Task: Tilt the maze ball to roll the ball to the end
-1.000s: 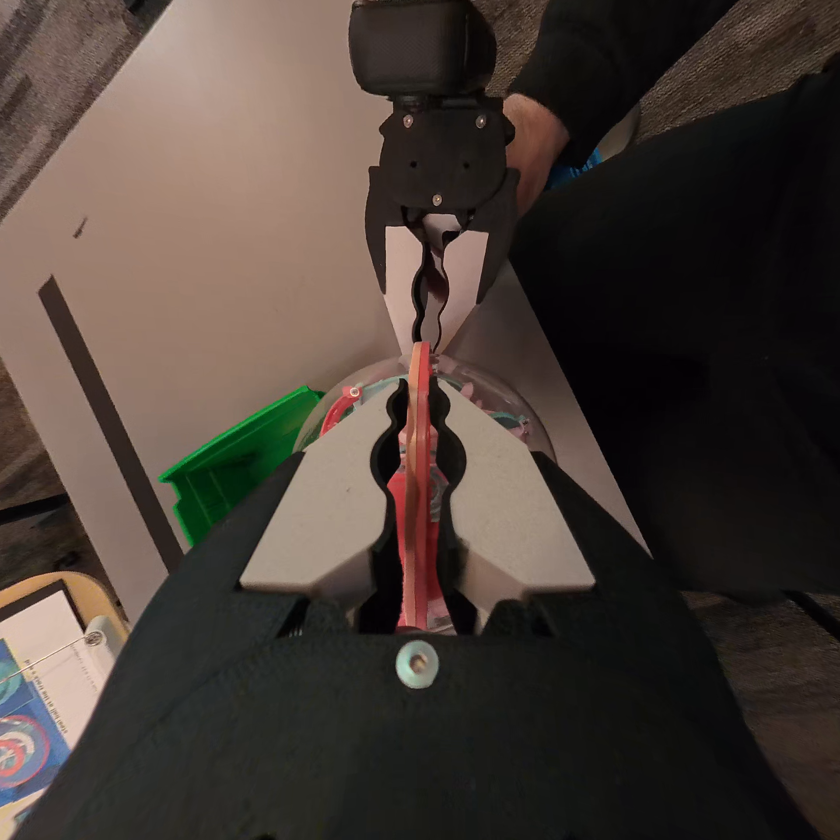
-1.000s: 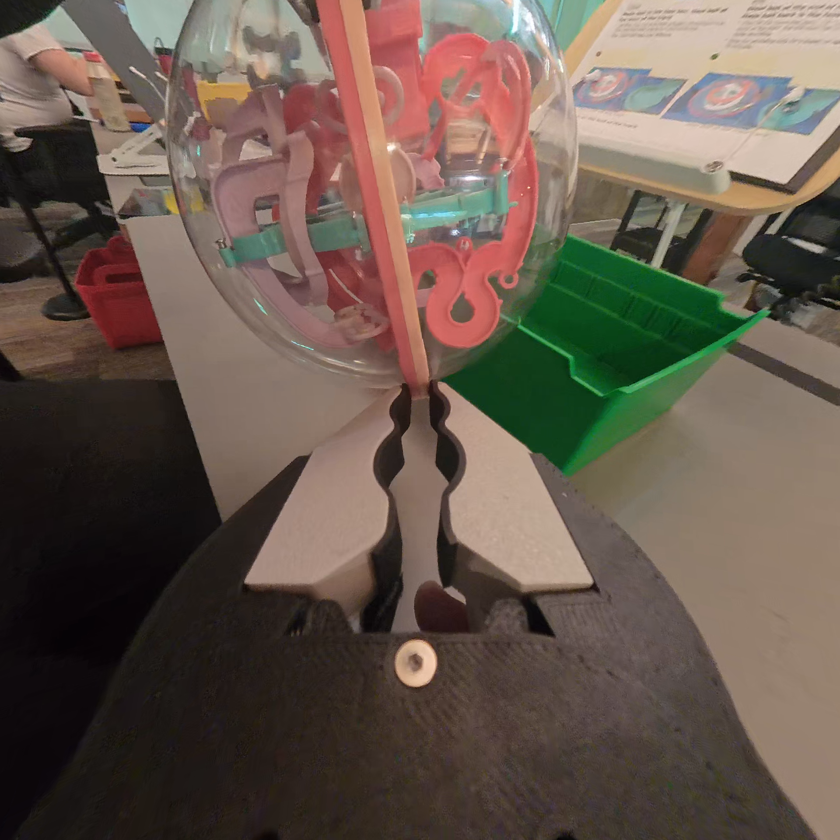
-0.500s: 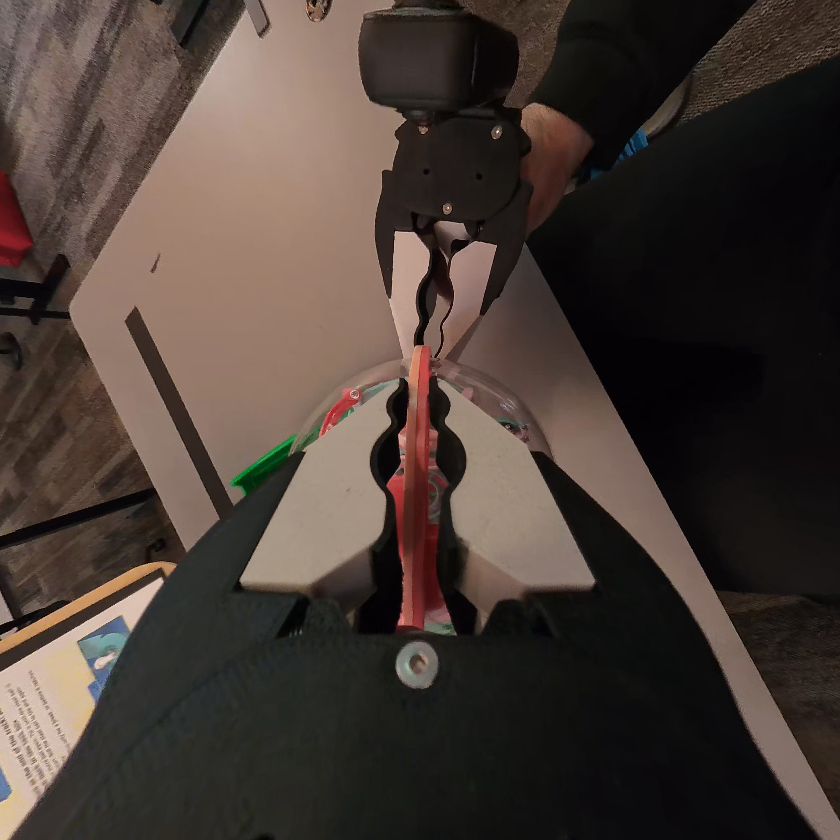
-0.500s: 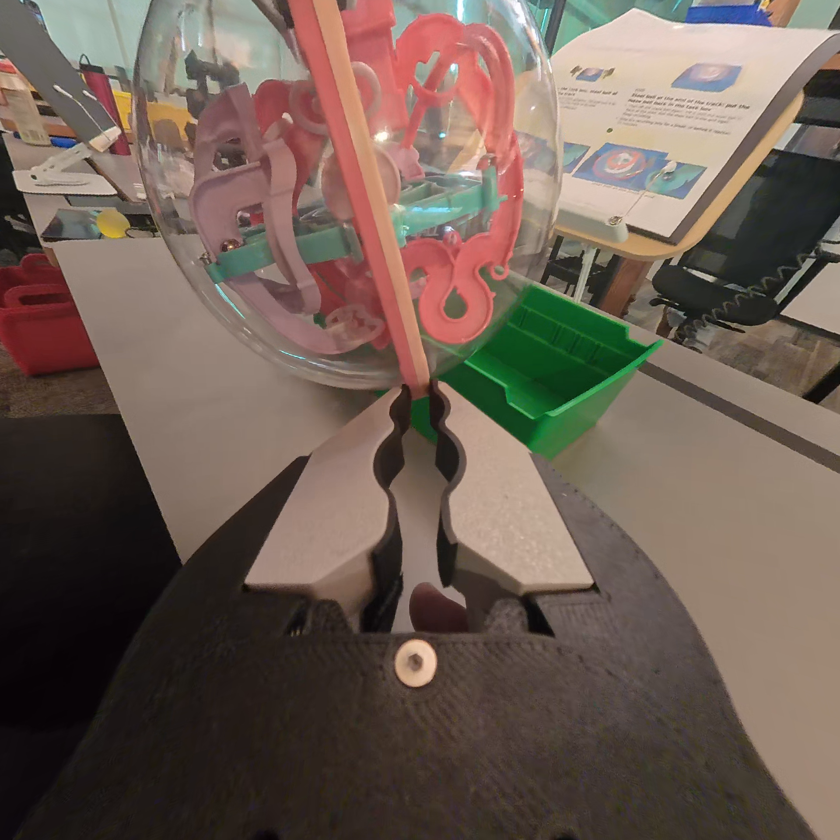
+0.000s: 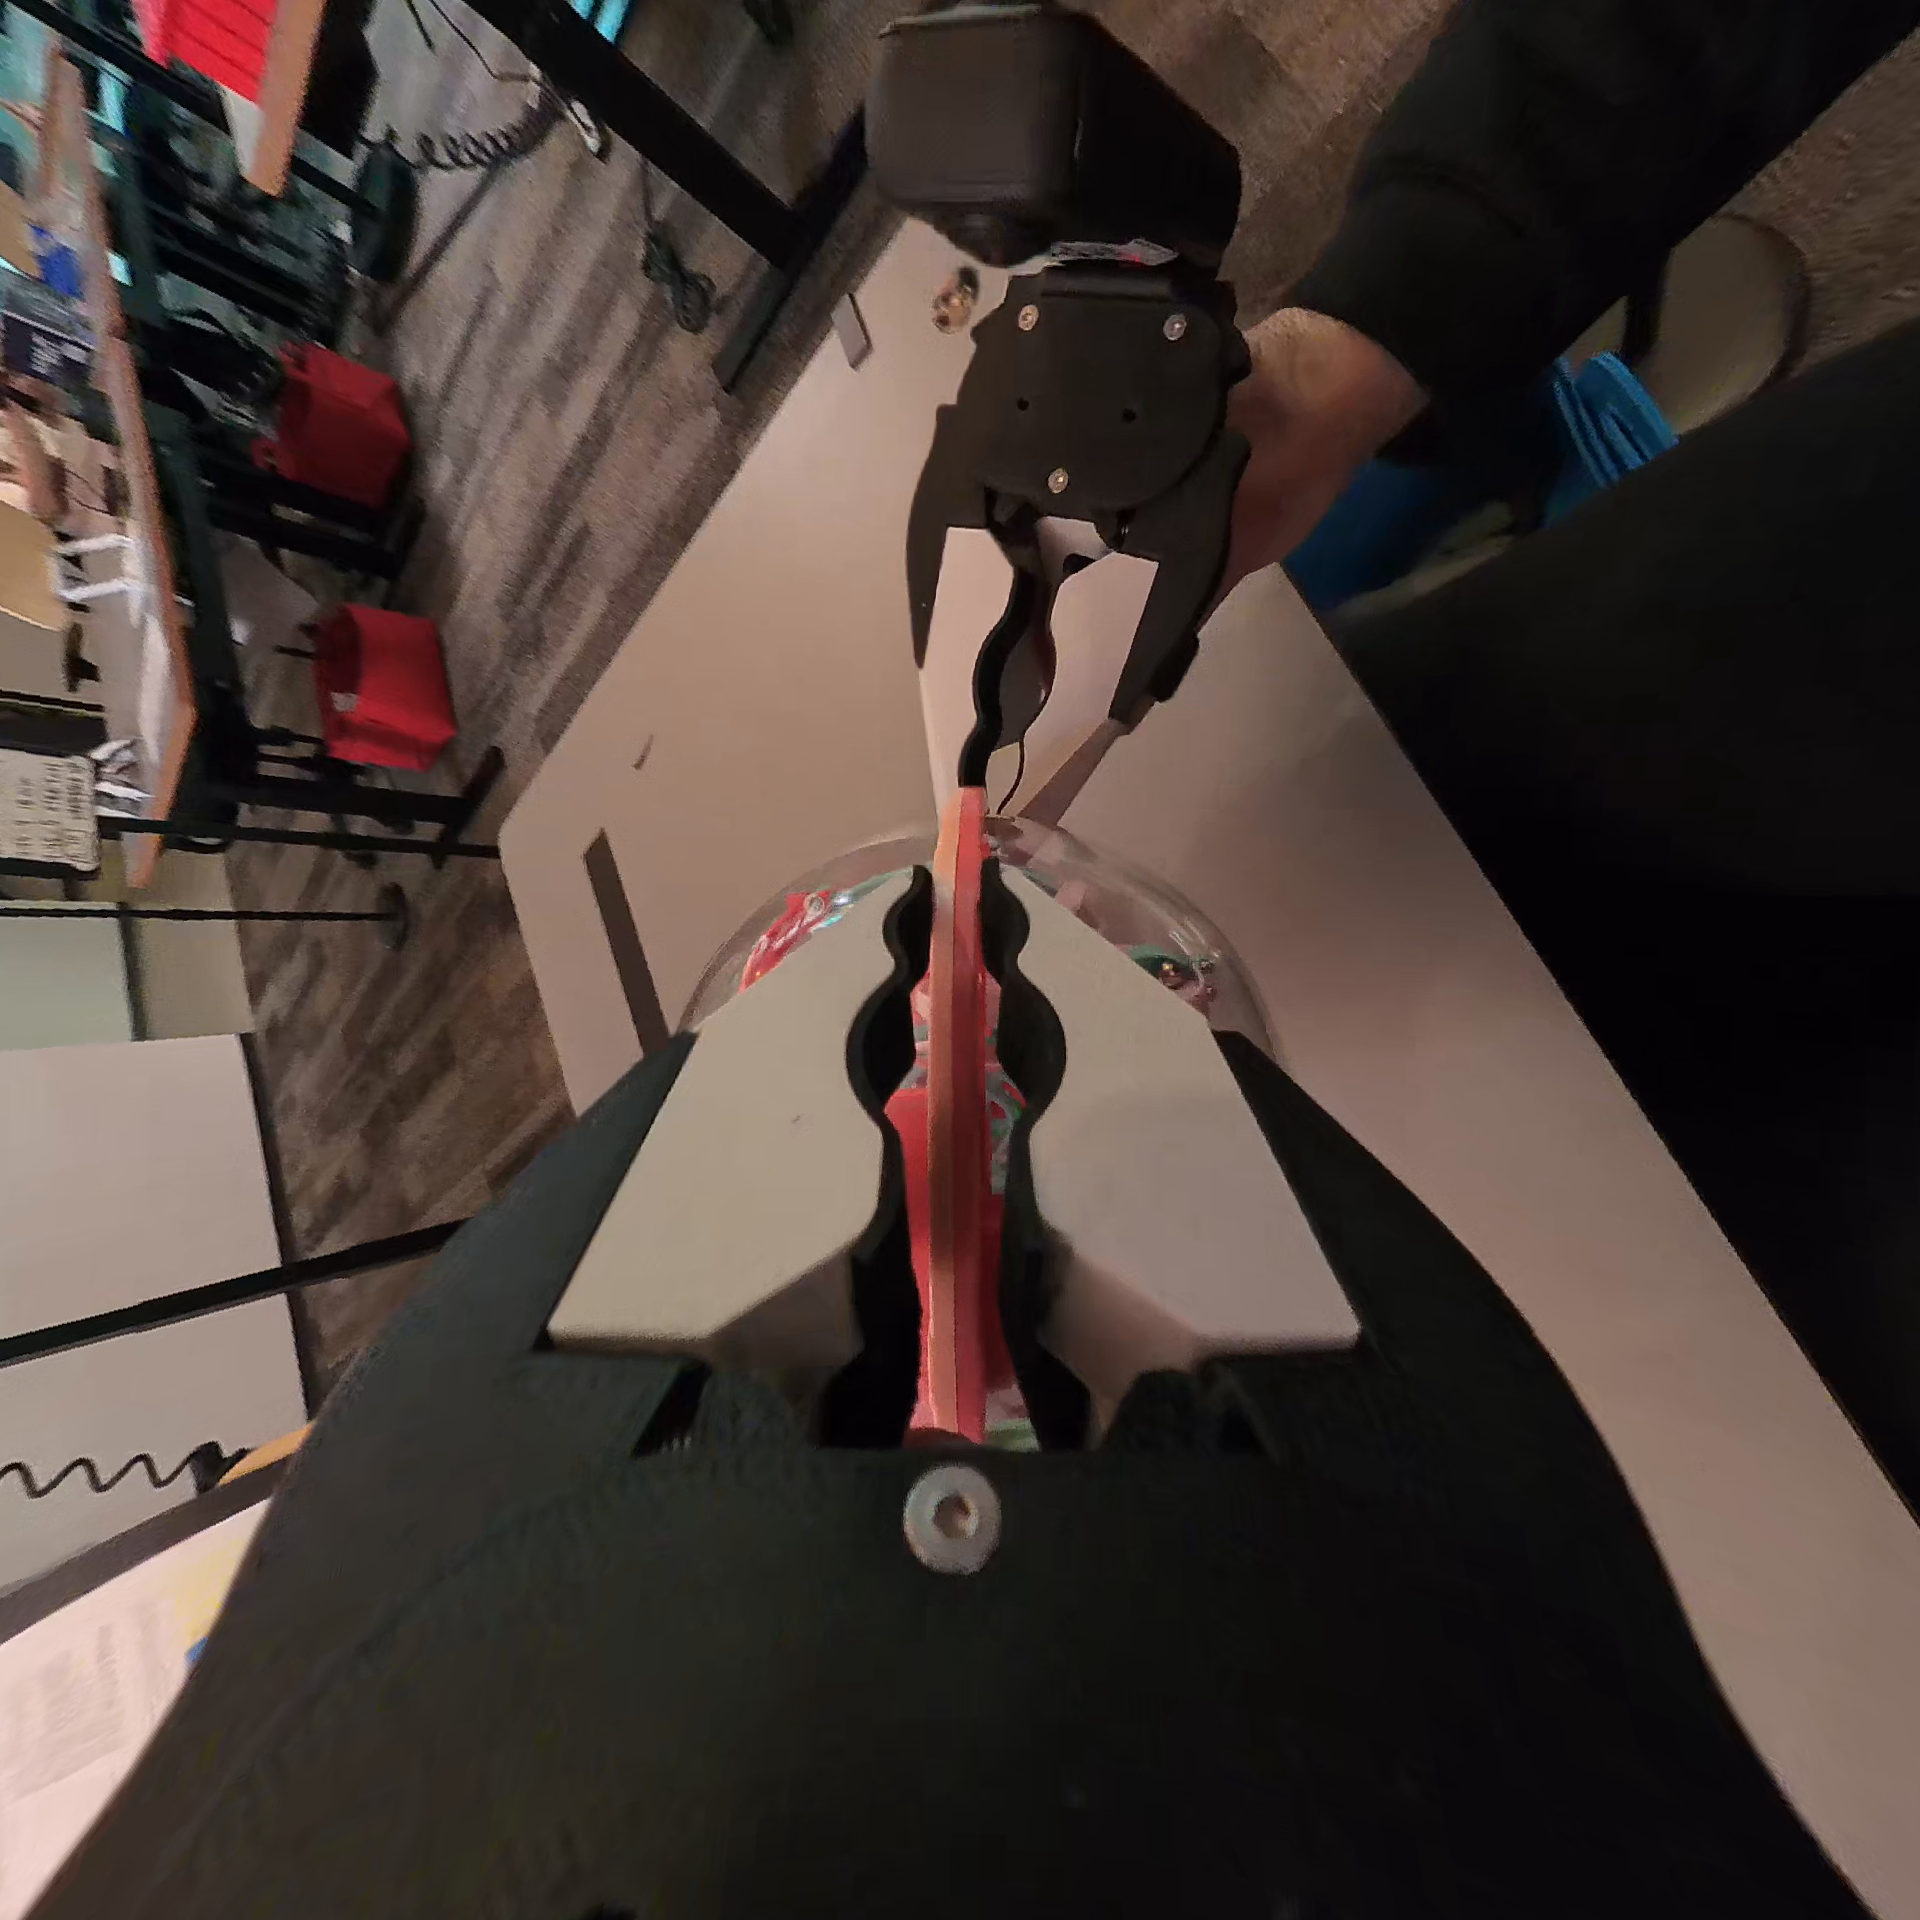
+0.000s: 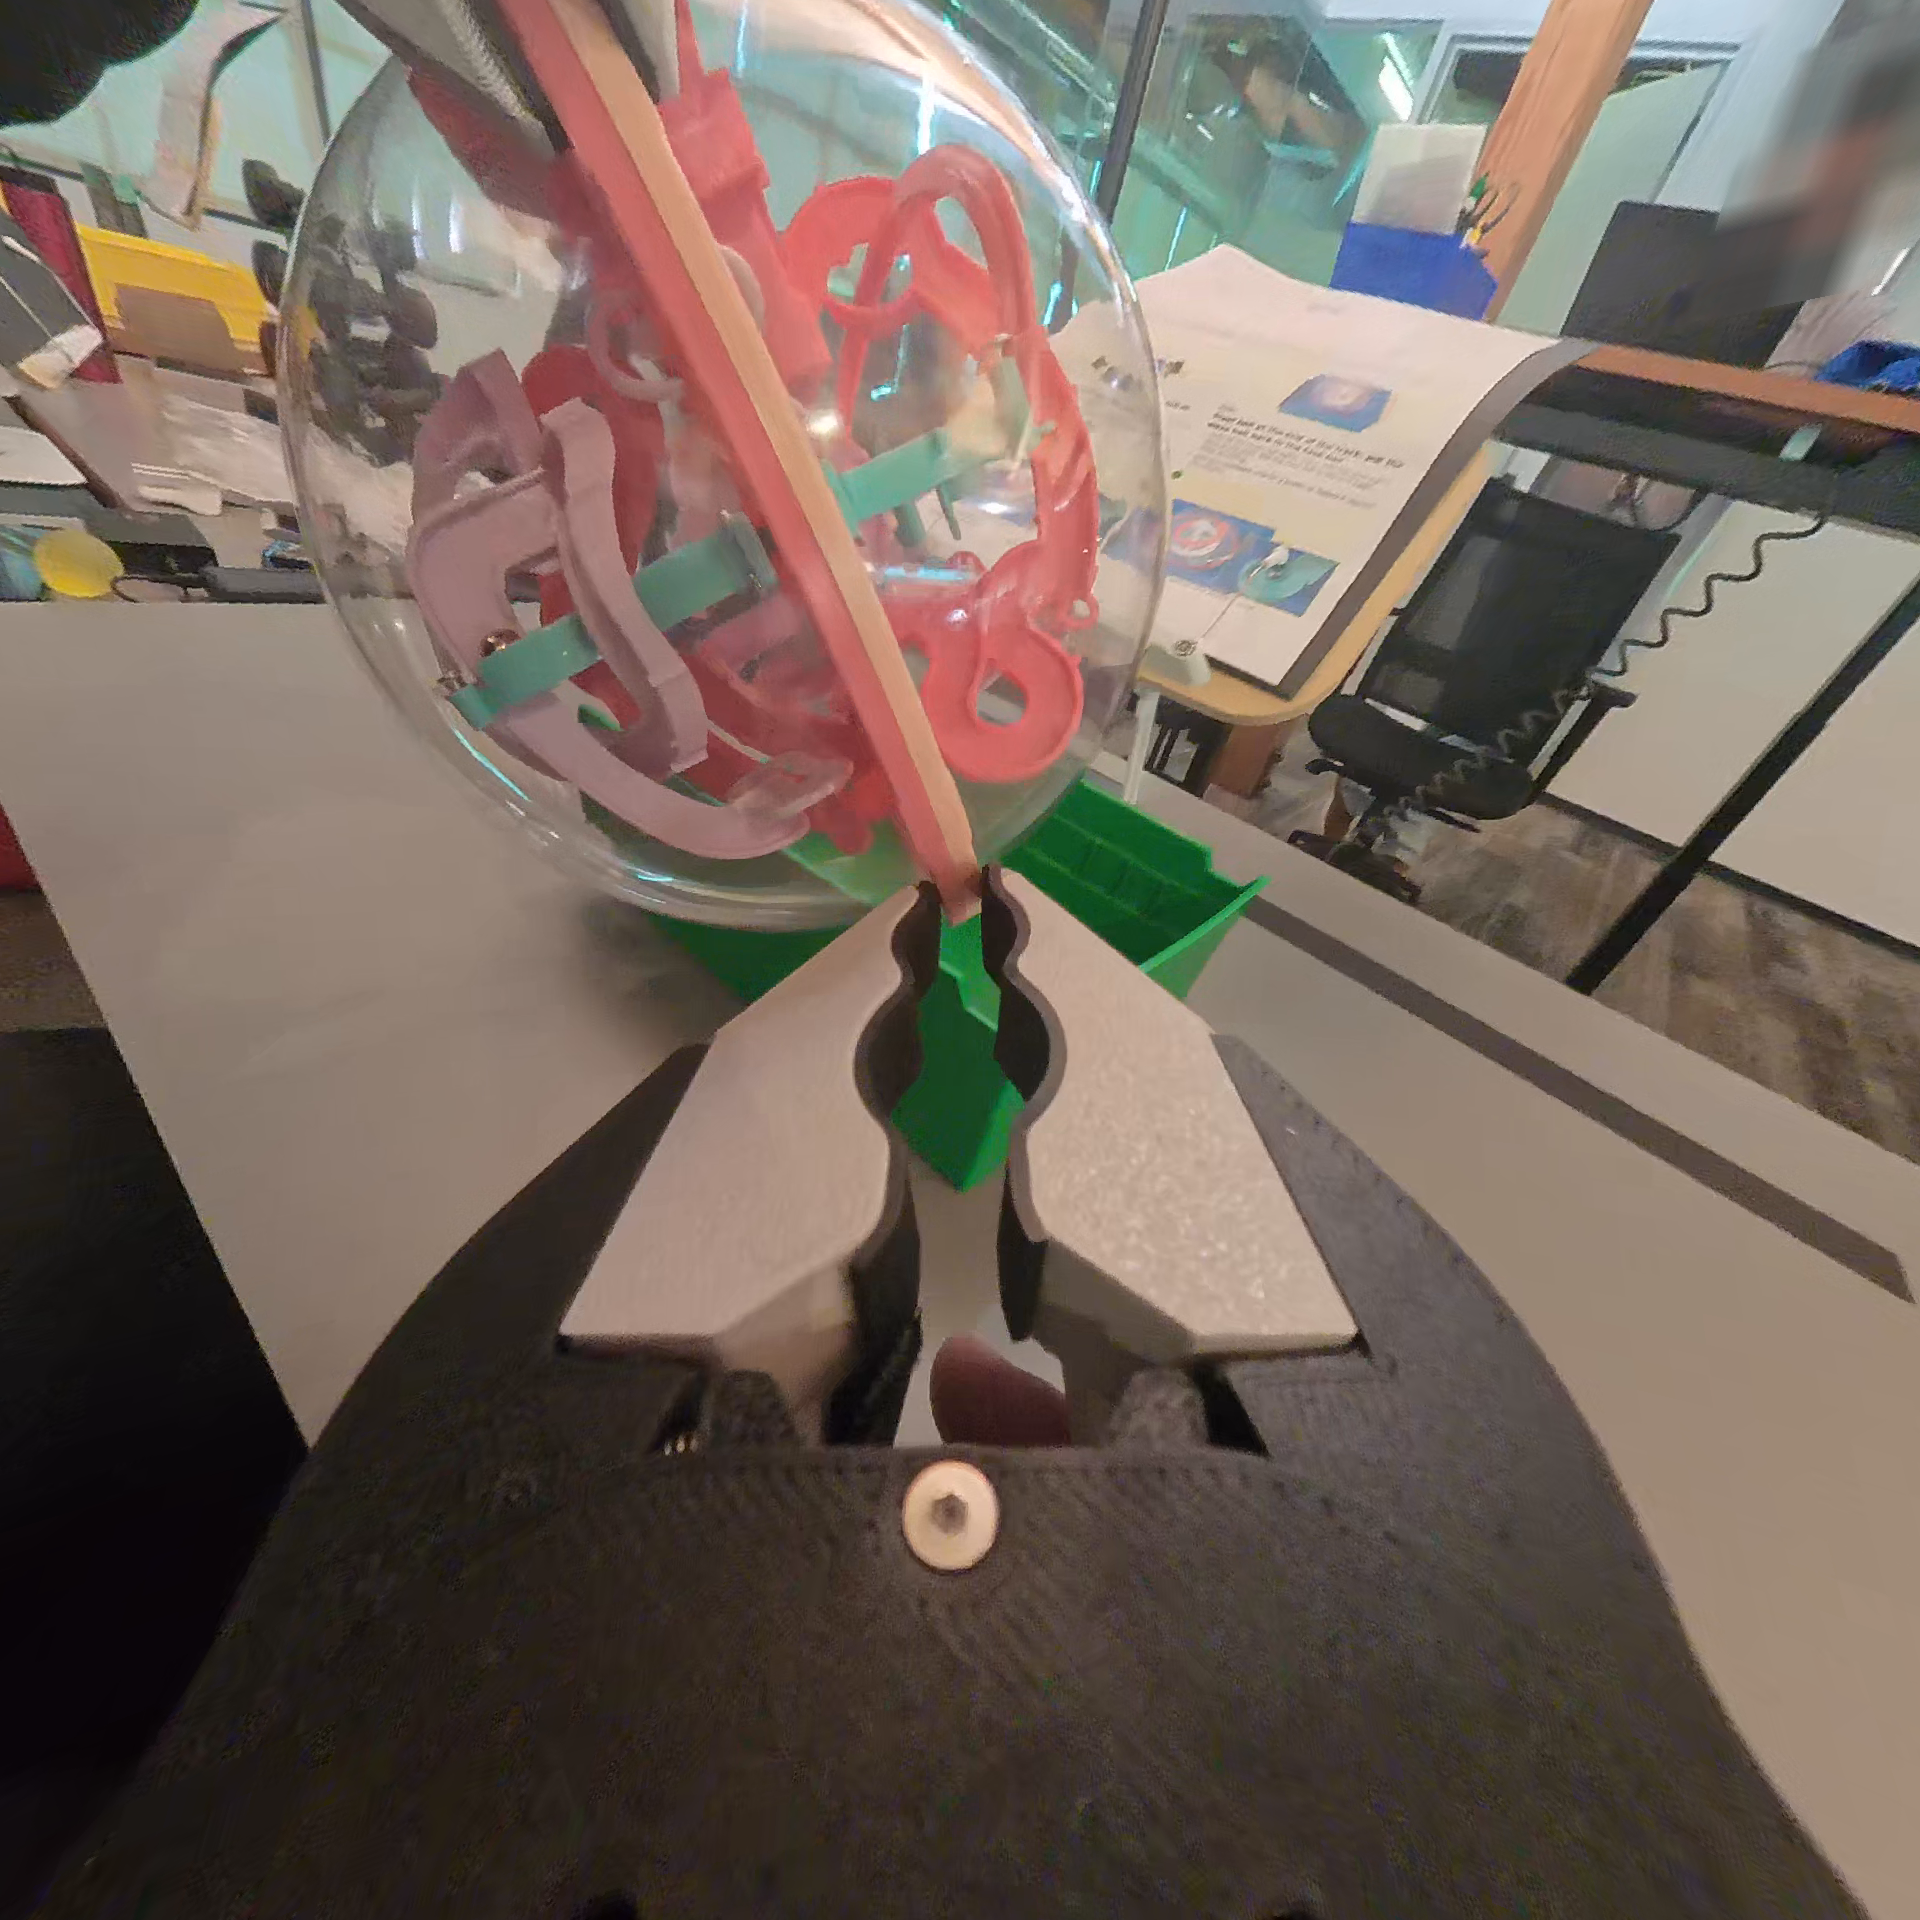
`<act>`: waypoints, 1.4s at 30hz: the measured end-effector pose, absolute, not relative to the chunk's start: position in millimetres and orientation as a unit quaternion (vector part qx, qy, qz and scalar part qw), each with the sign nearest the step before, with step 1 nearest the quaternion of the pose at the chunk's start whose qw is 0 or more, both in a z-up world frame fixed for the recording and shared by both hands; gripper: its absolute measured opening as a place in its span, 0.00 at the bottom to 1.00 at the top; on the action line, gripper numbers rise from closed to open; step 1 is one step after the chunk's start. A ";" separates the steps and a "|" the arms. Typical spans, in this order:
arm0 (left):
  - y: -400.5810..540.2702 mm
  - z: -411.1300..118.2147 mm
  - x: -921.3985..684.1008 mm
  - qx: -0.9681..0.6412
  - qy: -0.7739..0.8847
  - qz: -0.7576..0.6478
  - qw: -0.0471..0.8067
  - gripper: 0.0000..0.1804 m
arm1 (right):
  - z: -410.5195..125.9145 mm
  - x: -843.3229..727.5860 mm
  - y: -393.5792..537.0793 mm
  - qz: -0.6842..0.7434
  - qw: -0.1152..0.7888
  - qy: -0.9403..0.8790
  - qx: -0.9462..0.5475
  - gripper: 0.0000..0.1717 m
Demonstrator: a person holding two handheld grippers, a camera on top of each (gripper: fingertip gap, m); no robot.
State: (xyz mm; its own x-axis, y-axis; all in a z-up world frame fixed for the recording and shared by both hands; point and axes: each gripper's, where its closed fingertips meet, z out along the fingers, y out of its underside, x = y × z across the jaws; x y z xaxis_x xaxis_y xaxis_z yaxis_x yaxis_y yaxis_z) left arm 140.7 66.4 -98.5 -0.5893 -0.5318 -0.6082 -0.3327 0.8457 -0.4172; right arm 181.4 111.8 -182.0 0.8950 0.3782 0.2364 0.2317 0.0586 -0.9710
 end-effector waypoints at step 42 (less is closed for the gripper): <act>90.5 -57.1 87.5 -0.327 0.676 -0.384 0.538 0.04 | -115.9 166.9 103.8 0.033 0.598 -0.358 -0.716 0.03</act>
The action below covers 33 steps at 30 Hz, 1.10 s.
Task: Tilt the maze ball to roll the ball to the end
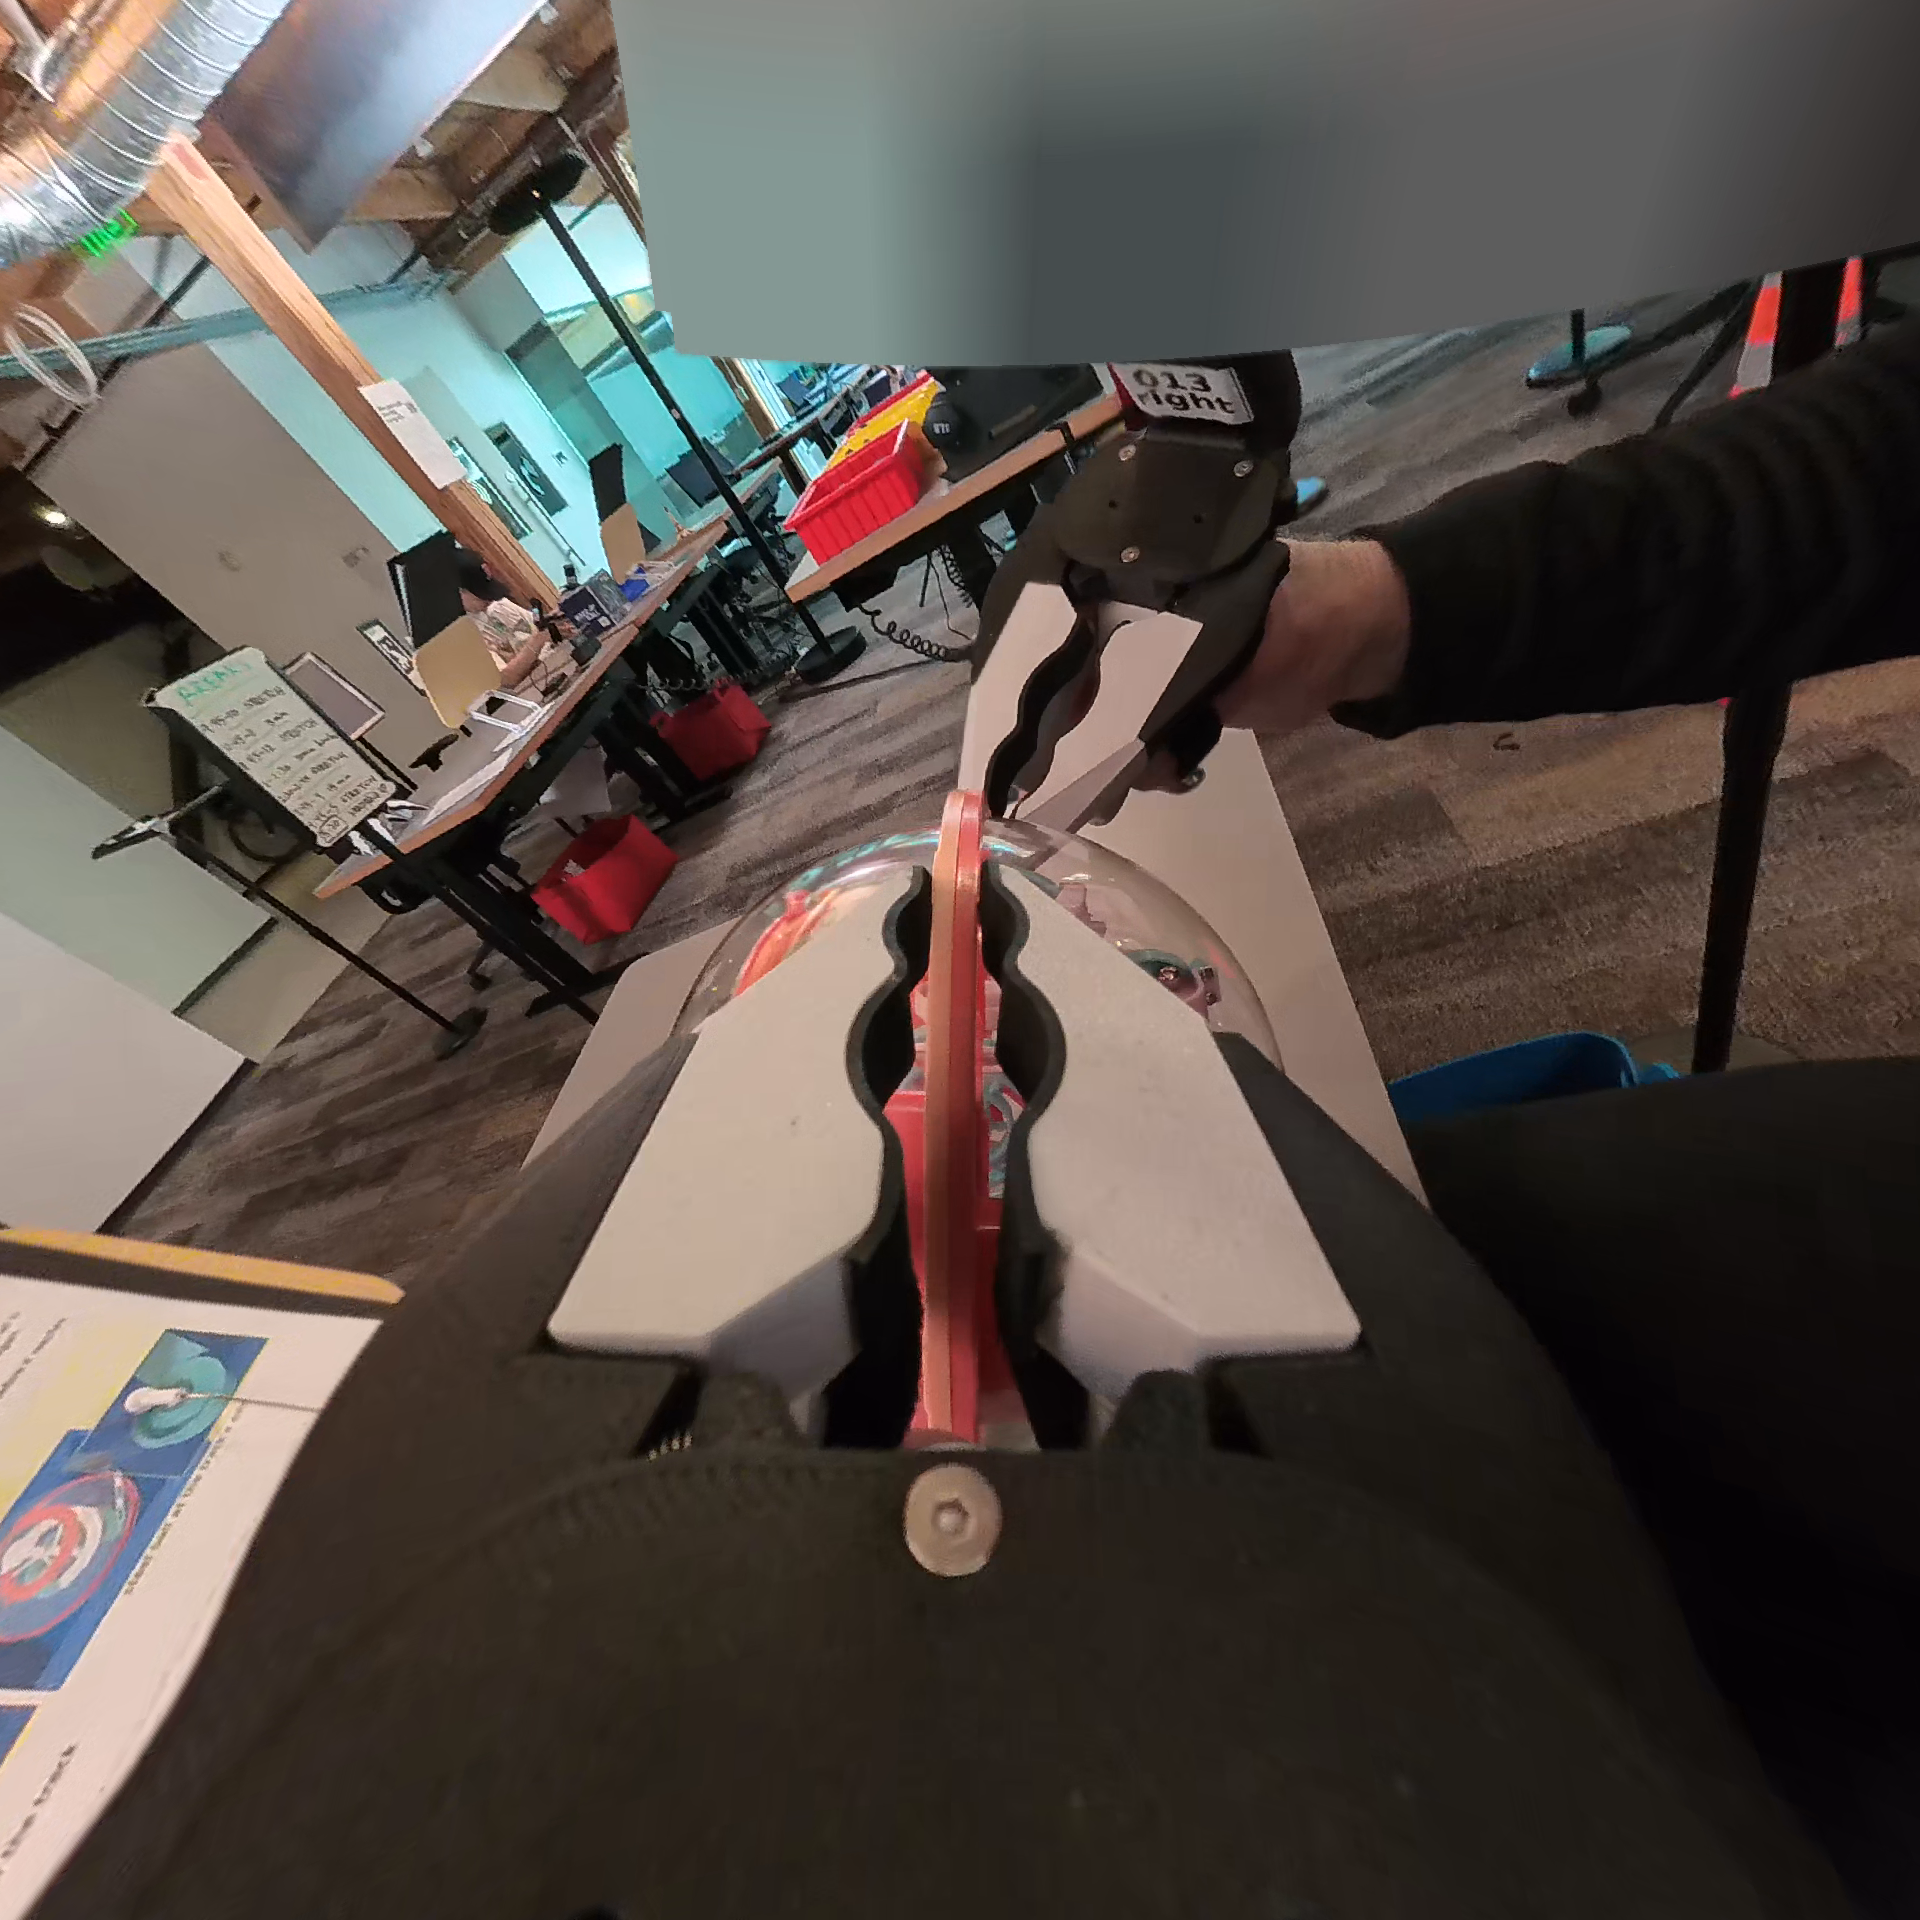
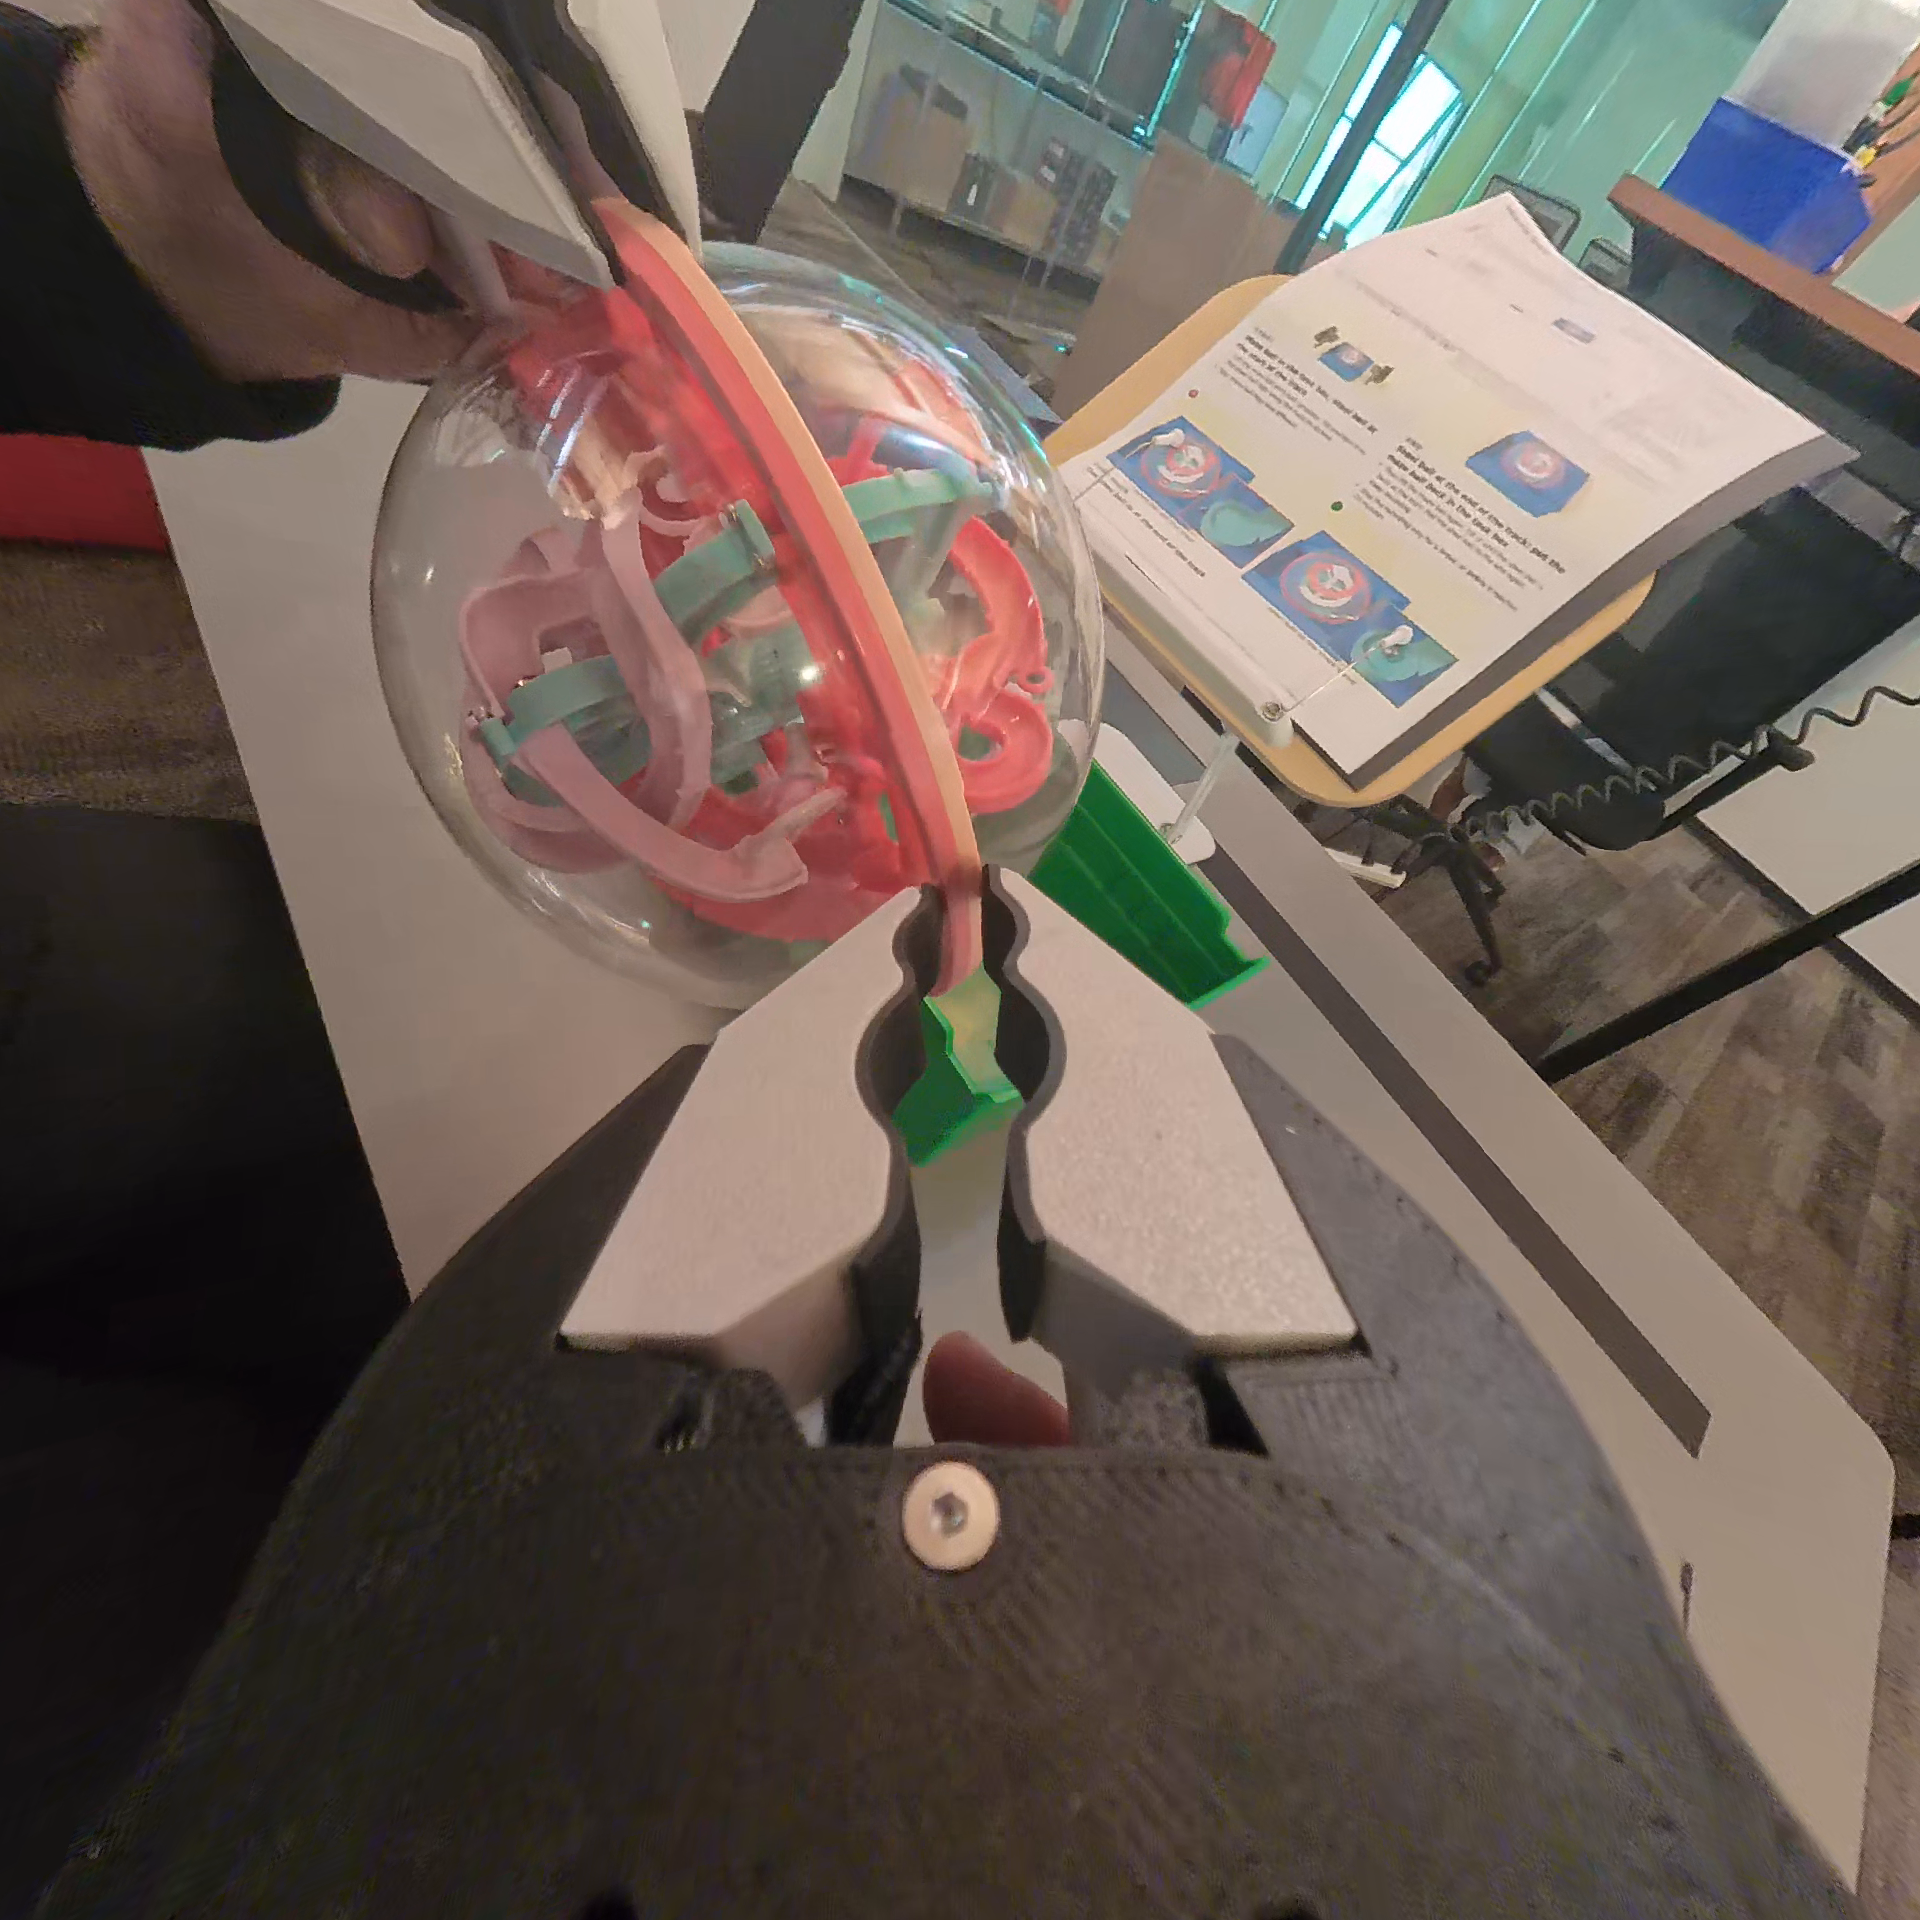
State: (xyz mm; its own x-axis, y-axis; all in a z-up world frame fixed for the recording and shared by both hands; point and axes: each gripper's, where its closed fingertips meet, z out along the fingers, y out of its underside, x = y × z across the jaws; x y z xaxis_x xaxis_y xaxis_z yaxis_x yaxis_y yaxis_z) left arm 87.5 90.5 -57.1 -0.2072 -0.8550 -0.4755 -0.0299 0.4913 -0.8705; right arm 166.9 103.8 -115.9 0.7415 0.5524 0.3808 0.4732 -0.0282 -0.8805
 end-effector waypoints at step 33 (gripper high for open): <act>120.5 -56.0 43.6 -0.364 0.519 -0.585 0.505 0.04 | -90.8 132.8 104.9 0.123 0.559 -0.394 -0.719 0.03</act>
State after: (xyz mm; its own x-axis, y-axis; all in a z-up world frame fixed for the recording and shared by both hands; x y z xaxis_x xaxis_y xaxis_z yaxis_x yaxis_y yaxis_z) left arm 43.6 120.5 -56.0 -0.2237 -0.9697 -0.0981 0.2140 0.0493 -0.9756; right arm 132.8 104.9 -90.8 0.6588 0.7048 0.2631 0.4292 -0.0649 -0.9009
